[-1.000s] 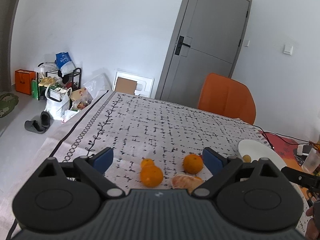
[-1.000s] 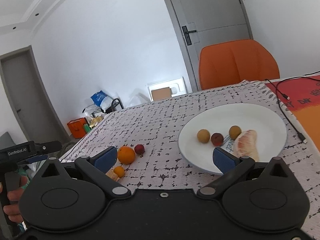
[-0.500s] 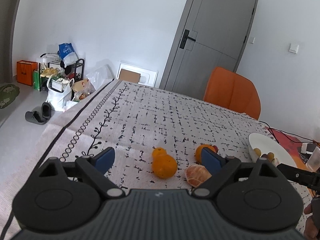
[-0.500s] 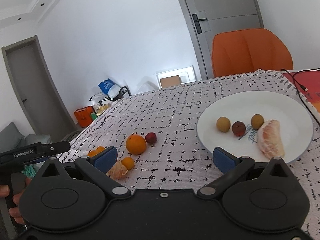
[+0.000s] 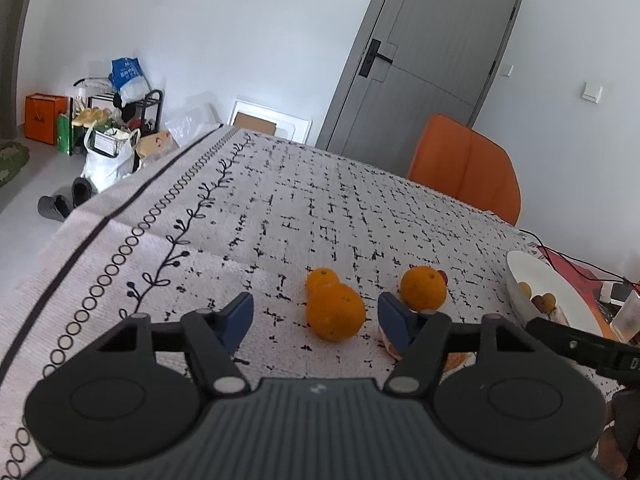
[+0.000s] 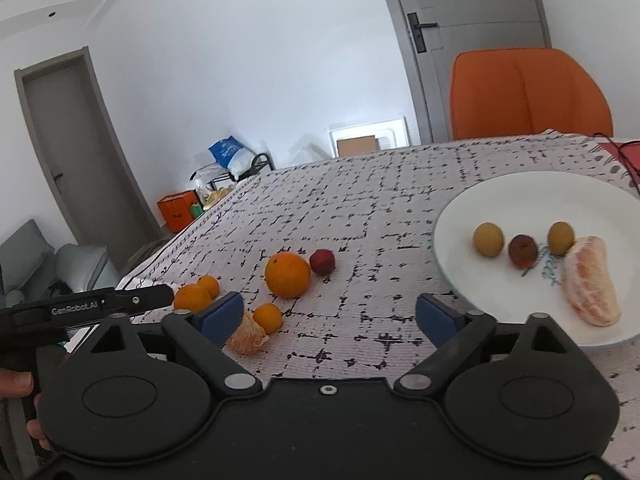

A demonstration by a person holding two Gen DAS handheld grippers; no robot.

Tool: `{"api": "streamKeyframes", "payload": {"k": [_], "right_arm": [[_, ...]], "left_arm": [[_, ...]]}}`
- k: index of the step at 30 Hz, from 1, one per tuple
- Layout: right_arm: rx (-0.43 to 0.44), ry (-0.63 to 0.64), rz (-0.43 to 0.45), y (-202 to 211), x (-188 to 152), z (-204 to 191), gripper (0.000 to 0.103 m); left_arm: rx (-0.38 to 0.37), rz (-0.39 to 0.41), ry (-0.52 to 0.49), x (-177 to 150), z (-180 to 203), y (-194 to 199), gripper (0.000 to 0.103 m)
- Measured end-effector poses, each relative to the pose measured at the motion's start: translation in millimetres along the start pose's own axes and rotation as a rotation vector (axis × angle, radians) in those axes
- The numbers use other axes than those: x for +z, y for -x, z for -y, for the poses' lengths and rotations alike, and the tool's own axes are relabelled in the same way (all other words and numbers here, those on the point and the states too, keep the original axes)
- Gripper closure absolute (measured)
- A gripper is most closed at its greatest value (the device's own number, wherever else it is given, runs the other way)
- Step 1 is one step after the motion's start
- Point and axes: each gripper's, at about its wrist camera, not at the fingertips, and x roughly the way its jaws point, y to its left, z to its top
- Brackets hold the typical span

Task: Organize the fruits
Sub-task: 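Grasp an orange with the left gripper while the right approaches the peeled tangerine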

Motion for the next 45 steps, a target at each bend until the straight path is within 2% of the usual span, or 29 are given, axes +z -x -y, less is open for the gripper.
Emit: {"api": "streamKeyframes", "payload": {"k": [11, 13, 14, 15, 21, 32, 38, 40, 43, 45], "right_arm": [[0.039, 0.019, -0.052, -21.7, 1.3, -11.9, 0.02], [0.037, 0.024, -0.065, -25.8, 1.6, -15.1, 0.02], [0.035, 0.028, -0.07, -27.4, 1.6, -17.3, 0.021], [0.035, 0.033, -0.073, -28.6, 1.5, -19.9, 0.021], [0.057, 0.071, -0.079, -34.0, -1.4, -36.2, 0.023], [0.079, 0.07, -0.104, -47.8, -7.8, -47.7, 0.029], [0.06, 0.069, -0.117, -50.2, -12.6, -53.7, 0.04], [0.047, 0.086, -0.12, -50.0, -14.9, -57.0, 0.063], [0.052, 0.093, -0.127, -47.8, -15.5, -58.4, 0.076], [0.049, 0.104, -0.125, -45.4, -15.6, -59.4, 0.08]], "left_arm": [[-0.048, -0.039, 0.006, -5.4, 3.6, -21.2, 0.046], [-0.054, -0.042, 0.011, -6.9, 3.4, -24.3, 0.054], [-0.058, -0.042, 0.014, -6.7, 3.1, -25.0, 0.063], [-0.067, -0.048, 0.022, -6.5, 2.1, -25.9, 0.067], [-0.08, -0.055, 0.039, -5.9, -5.8, -20.3, 0.067], [-0.045, -0.043, 0.046, -2.6, -18.5, -5.0, 0.067], [-0.035, -0.032, 0.051, -1.4, -26.2, 7.2, 0.067], [-0.028, -0.033, 0.05, -2.0, -28.3, 8.6, 0.067], [-0.016, -0.04, 0.051, -2.0, -30.1, 8.9, 0.067], [-0.014, -0.033, 0.054, -1.3, -29.2, 10.7, 0.067]]}}
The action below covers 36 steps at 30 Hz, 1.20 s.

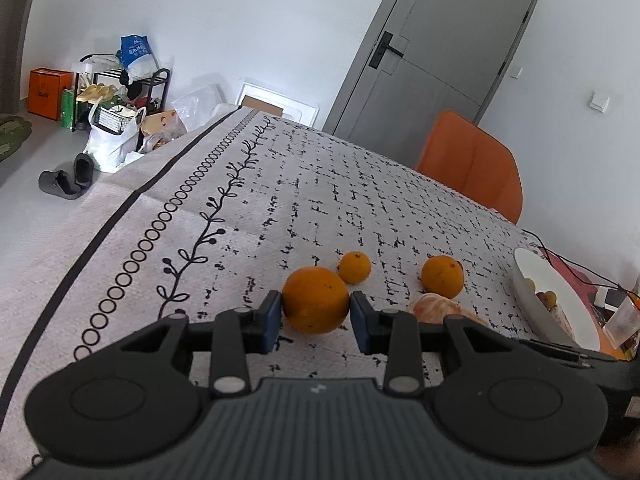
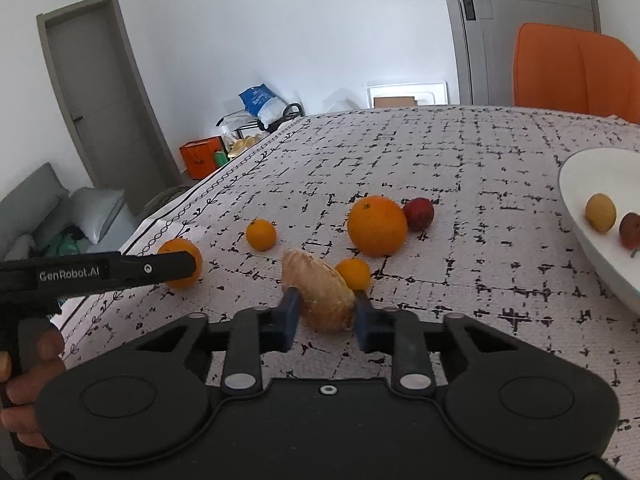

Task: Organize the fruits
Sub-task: 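Grasp an orange with the left gripper while the right approaches the peeled tangerine, then close the right gripper on the peeled tangerine and lift it while the left holds the orange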

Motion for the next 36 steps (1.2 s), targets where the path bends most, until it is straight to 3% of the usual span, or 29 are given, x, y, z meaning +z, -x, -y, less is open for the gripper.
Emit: {"api": "streamKeyframes", "payload": {"k": [7, 19, 36], "right_arm": [[-0.007, 0.008, 0.034, 16.4, -1.9, 3.3, 0.088], [-0.016, -0.039, 0.116, 47.5, -3.4, 26.8, 0.088], [-0.112, -0.111, 0.235, 98.4, -2.1, 76.0, 0.09]], "left_arm": [[-0.013, 0.012, -0.02, -1.2, 12.2, 4.2, 0.067], [-0.029, 0.036, -0.078, -0.8, 42.1, 12.0, 0.067], [-0.091, 0.02, -0.162, -4.6, 96.7, 0.1, 0.067]]}}
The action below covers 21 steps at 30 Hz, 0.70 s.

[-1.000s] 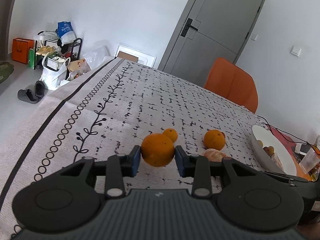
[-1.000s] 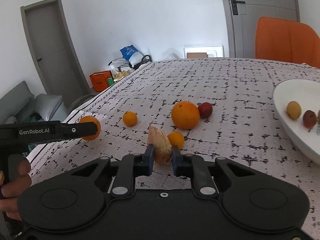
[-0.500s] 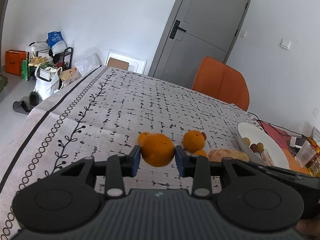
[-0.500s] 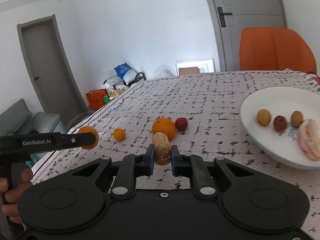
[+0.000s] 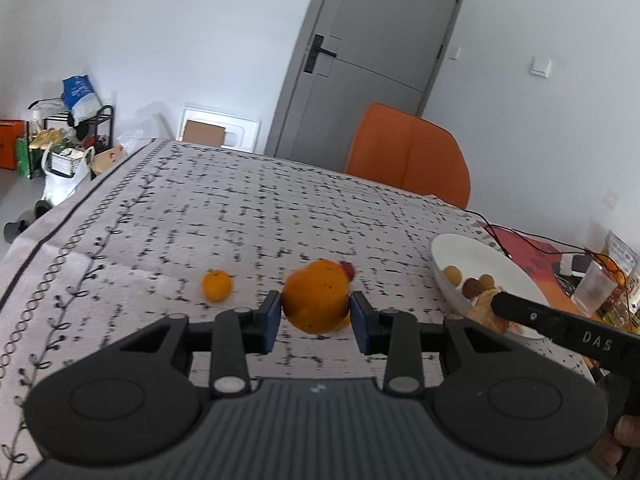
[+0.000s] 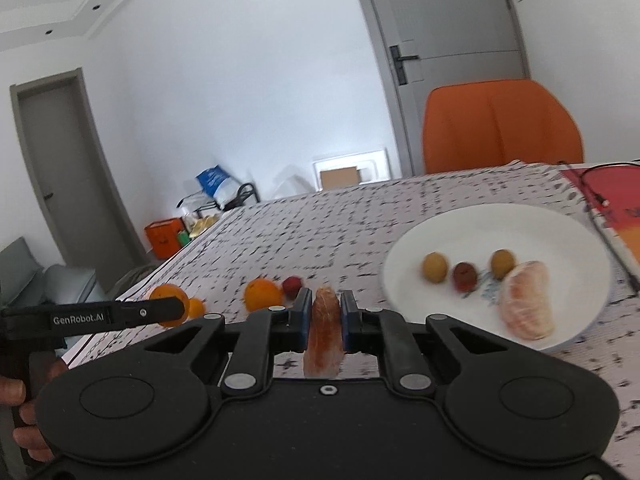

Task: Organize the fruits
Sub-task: 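Close the right gripper on the peeled tangerine and lift it while the left holds the orange, then carry the orange and peeled tangerine onto the white plate and open both grippers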

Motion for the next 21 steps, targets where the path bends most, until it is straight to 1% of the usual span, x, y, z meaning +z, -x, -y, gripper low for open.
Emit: {"api": "streamKeyframes", "payload": {"k": [12, 21], "right_arm": [[-0.071, -0.071, 0.057, 24.4, 1.1, 50.1, 0.09], [-0.097, -0.105, 0.088, 32.2, 2.5, 79.0, 0.091]], "left_arm": [[-0.049, -0.015, -0.078, 2.3, 48.0, -18.5, 0.067], [-0.073, -0.031, -0.119, 4.1, 72.8, -36.3, 0.067]]}}
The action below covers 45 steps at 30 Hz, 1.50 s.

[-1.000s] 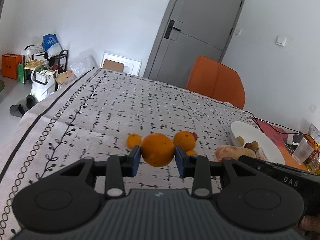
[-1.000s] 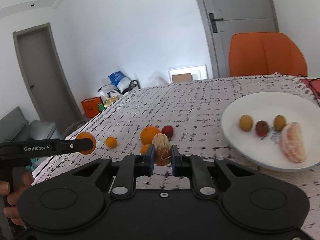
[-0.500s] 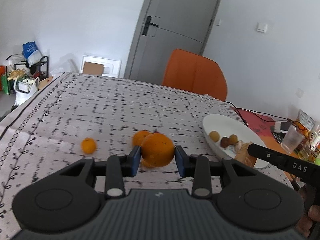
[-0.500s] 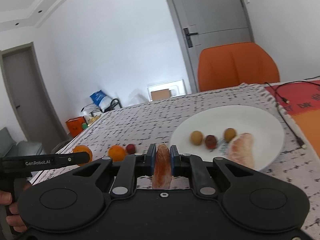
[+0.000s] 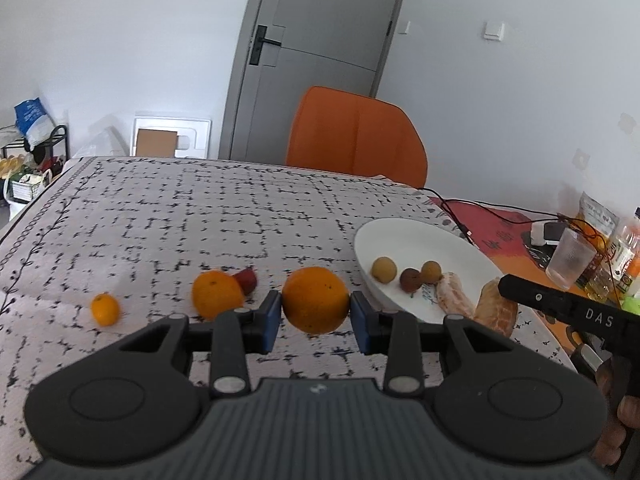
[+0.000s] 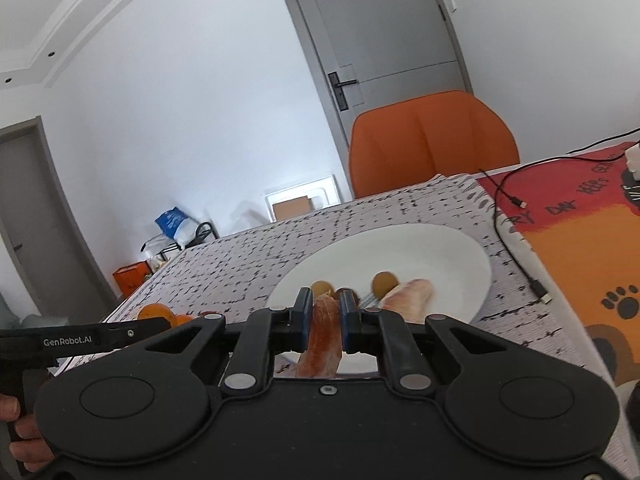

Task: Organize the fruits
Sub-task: 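Carry the orange and peeled tangerine onto the white plate and open both grippers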

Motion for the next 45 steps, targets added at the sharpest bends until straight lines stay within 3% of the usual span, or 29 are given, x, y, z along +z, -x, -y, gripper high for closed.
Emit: {"api": "streamKeyframes", "payload": {"k": [9, 23, 28, 34, 43, 45], "right_arm": [[0.0, -0.024, 0.038, 4.6, 15.1, 18.4, 0.091], [-0.082, -0.056, 0.03, -8.2, 20.1, 54.8, 0.091], [-0.084, -0.088, 0.039, -15.3, 20.0, 62.1, 0.074], [-0.063, -0.108, 0.04, -16.1, 18.0, 65.5, 0.067], [-0.039, -0.13, 0.021, -17.3, 11.6, 65.4, 0.066], [-0.038, -0.133, 0.019, -16.1, 10.2, 64.9, 0.061]], "left_arm": [[-0.021, -0.005, -0.033, 7.1, 20.3, -15.3, 0.067], [-0.046, -0.045, -0.065, 12.1, 47.2, -52.6, 0.067], [-0.056, -0.064, -0.075, 12.3, 54.7, -65.1, 0.067], [-0.058, -0.082, -0.079, 12.5, 59.8, -76.3, 0.067], [-0.039, -0.069, -0.074, 13.4, 59.3, -71.3, 0.063], [-0.031, -0.066, -0.067, 13.1, 55.6, -67.7, 0.063]]}}
